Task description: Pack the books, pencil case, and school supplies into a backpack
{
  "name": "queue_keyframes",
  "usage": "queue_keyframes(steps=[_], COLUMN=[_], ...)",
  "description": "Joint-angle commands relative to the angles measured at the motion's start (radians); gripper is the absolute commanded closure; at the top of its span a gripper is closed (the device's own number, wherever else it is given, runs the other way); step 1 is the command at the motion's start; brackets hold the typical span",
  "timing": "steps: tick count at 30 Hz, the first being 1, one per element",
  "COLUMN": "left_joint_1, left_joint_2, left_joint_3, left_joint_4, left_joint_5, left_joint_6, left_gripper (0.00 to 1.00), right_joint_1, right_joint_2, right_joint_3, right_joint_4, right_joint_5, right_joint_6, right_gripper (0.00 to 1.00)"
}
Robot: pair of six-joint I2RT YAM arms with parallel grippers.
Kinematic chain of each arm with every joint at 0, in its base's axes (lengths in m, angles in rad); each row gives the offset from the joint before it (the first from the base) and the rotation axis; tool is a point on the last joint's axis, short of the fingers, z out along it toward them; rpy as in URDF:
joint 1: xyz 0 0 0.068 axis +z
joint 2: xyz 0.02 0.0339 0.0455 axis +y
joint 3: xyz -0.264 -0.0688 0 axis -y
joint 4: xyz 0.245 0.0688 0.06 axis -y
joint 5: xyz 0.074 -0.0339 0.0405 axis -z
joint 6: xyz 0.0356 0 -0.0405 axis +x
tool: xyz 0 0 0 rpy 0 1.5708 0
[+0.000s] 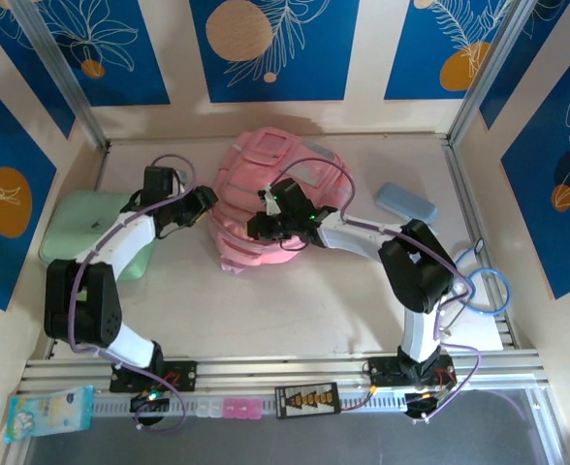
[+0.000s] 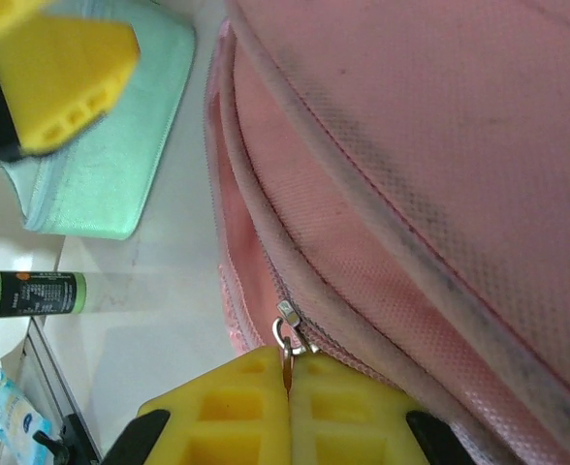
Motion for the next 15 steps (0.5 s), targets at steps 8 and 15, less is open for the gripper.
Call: queue_keyframes(steps=[8, 15], left_joint_1=[-0.011, -0.032], left_joint_2=[0.068, 0.107], left_joint_3=[-0.09, -0.101], left_joint_4=[0.255, 0.262], left_joint_5=[0.206, 0.167], left_joint_6=[-0.229, -0.251], left_gripper=[0.55, 0.61], right_joint_1=[0.031, 0.04], right_joint_2=[0.027, 0.032], right_joint_3=[0.075, 0.082], right_joint_4=[0.034, 0.021], right_joint_5=[-0.093, -0.097], right_joint_6=[-0.05, -0.064], right_gripper=[1.0, 1.0])
